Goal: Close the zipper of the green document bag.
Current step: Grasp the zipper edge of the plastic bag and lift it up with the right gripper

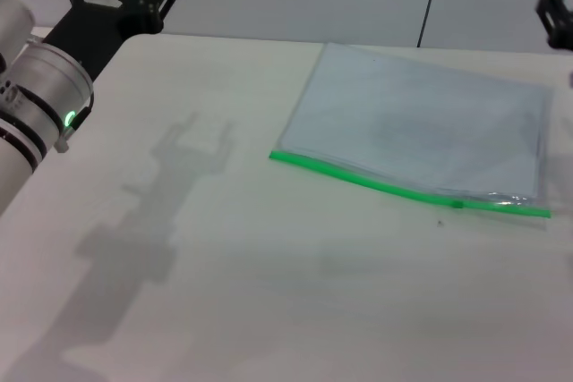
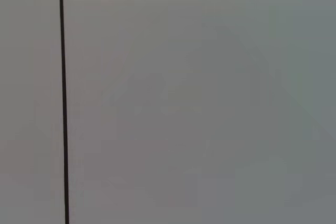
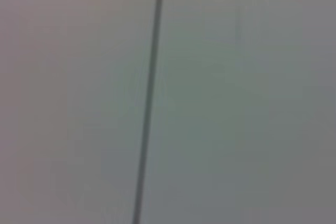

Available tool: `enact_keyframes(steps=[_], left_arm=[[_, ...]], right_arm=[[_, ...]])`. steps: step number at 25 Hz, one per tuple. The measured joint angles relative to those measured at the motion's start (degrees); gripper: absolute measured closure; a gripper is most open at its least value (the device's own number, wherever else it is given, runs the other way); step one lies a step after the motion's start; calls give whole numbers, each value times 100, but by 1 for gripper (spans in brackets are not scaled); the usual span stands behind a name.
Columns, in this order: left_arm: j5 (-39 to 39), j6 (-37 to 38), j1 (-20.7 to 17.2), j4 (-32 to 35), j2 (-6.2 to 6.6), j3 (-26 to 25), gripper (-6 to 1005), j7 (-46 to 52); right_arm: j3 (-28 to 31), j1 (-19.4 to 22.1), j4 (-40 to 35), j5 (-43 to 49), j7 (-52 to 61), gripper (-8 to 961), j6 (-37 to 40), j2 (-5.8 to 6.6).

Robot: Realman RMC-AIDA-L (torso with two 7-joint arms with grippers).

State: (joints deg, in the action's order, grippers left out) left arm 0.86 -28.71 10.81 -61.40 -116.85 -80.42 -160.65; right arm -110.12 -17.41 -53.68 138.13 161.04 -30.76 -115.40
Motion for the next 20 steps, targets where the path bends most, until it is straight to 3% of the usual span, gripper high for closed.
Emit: enact_keyframes(steps=[7,20], left_arm=[[-85,-199,-32,223,3,0,440,-2],[-130,-282,-15,382,5,-2,441,-2]], right_arm=[[14,-2,569,-41,17,348,-254,5],[-3,-3,549,-49,27,349,-228,4]])
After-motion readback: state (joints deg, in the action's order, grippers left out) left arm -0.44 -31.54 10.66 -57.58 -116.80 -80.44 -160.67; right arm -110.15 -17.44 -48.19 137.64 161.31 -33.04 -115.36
